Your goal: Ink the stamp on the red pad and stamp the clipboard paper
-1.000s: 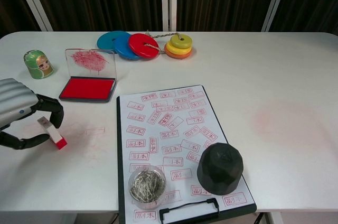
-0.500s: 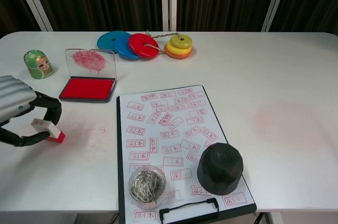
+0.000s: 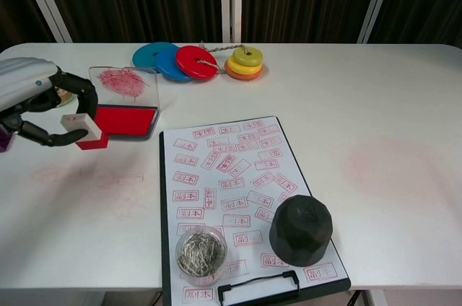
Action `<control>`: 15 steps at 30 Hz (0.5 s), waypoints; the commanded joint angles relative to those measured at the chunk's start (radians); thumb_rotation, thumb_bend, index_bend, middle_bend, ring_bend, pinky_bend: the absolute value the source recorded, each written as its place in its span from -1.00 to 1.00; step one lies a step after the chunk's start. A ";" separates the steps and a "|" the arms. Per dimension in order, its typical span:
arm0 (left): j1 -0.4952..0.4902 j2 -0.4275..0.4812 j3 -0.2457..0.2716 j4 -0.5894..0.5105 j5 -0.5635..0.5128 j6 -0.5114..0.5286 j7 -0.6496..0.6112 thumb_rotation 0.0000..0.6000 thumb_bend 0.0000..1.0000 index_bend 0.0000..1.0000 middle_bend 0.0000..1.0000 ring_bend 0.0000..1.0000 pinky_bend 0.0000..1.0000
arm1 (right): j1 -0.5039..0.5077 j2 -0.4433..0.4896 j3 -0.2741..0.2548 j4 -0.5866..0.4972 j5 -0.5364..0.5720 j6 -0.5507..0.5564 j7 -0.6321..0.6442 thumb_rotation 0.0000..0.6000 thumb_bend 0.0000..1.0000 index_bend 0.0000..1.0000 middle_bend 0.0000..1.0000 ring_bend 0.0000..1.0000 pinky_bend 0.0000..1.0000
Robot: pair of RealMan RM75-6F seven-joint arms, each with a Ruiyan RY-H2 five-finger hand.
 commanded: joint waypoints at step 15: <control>-0.161 -0.172 -0.091 0.357 -0.129 -0.190 -0.225 1.00 -0.16 0.38 0.37 1.00 1.00 | -0.005 0.009 0.009 0.007 0.025 -0.002 0.006 1.00 -0.45 -1.00 -1.00 -1.00 -1.00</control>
